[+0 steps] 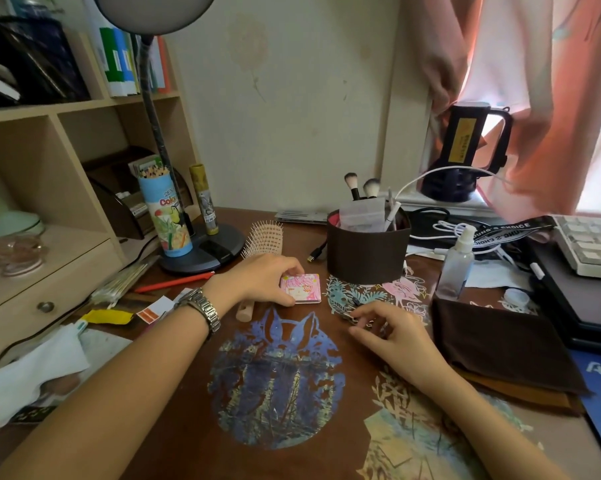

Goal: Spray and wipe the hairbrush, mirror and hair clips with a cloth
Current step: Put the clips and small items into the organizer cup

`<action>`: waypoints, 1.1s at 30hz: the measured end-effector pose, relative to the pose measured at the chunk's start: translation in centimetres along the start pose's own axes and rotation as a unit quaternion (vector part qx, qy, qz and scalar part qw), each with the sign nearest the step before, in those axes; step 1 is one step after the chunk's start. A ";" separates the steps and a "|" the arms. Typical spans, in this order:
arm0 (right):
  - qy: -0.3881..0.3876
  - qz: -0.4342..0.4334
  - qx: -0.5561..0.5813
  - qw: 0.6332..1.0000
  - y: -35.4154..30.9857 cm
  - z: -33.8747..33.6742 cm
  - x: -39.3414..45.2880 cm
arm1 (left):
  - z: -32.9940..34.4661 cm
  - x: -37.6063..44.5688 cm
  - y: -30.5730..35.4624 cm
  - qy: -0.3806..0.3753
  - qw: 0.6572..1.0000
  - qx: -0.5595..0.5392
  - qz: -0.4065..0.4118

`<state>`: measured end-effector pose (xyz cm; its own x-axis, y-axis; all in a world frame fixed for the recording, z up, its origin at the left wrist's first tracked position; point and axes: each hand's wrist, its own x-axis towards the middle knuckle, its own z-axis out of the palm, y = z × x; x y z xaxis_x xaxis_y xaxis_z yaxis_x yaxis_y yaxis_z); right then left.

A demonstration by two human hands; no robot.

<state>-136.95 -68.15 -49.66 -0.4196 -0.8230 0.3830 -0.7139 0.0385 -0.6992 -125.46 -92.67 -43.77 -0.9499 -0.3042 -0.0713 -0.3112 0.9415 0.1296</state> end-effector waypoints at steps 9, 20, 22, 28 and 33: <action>0.005 0.010 0.011 1.000 0.4 0.1 0.1 | -0.4 1.2 -0.4 -0.020 1.000 -0.018 -0.001; 0.003 0.014 0.012 1.000 0.5 0.2 0.2 | -0.8 1.7 -0.5 -0.046 0.998 -0.036 -0.003; 0.002 0.014 0.012 1.000 0.5 0.1 0.2 | -0.8 1.7 -0.6 -0.044 0.998 -0.033 -0.004; 0.002 0.026 0.026 0.999 0.0 0.0 0.1 | -1.4 1.2 0.1 -0.048 0.998 -0.028 -0.011; -0.009 0.029 -0.016 0.999 -0.4 -0.1 0.1 | -3.7 -0.6 2.4 0.009 1.000 0.016 -0.005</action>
<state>-136.76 -68.18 -49.31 -0.4504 -0.8290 0.3314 -0.7065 0.1040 -0.7001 -125.71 -90.79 -39.77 -0.9472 -0.3162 -0.0537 -0.3202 0.9423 0.0979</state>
